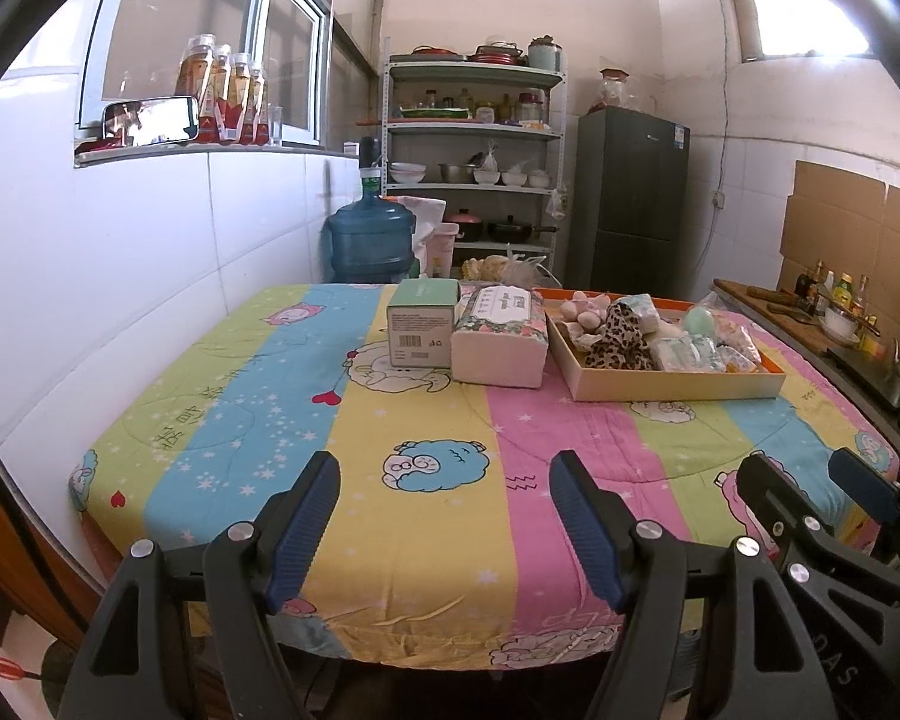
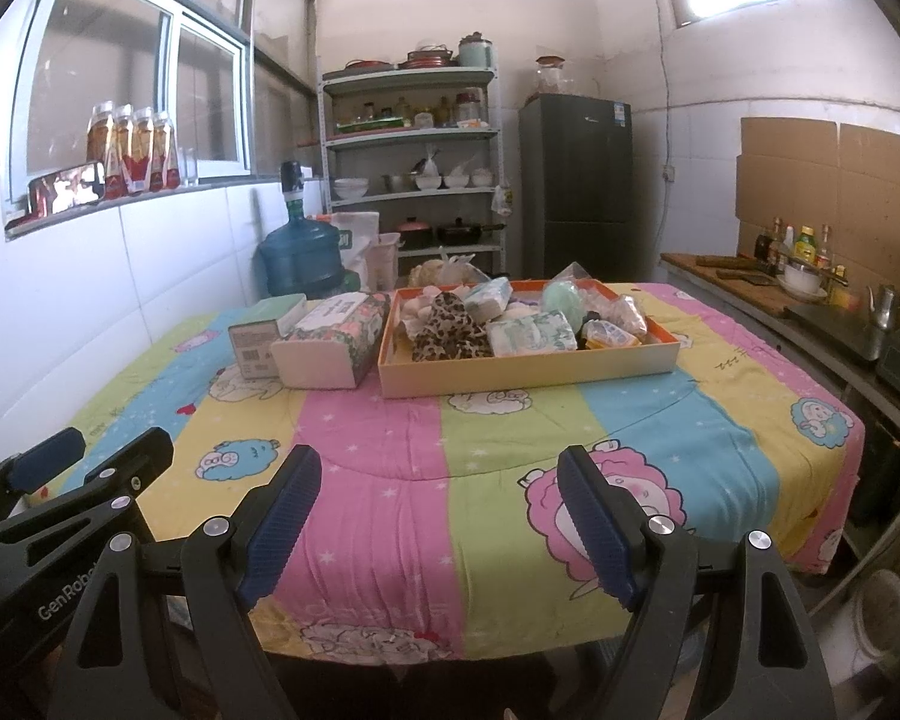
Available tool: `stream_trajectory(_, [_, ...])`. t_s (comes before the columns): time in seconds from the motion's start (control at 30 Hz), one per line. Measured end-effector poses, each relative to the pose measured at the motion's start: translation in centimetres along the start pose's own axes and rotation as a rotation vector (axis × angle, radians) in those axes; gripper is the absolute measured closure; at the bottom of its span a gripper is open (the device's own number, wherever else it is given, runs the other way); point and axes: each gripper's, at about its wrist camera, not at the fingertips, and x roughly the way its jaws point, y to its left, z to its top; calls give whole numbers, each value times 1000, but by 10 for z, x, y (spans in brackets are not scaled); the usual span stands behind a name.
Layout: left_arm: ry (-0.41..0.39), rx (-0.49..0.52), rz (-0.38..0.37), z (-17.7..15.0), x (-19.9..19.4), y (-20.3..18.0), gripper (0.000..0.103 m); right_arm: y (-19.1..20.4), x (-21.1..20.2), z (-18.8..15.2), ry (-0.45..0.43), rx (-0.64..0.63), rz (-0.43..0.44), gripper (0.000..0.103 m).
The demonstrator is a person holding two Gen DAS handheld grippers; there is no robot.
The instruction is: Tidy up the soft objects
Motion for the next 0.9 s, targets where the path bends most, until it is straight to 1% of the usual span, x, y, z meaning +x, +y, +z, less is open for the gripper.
stream_trajectory(0.9, [-1,0,3,0,-1,2,31,1,0,0,0,0,1,21])
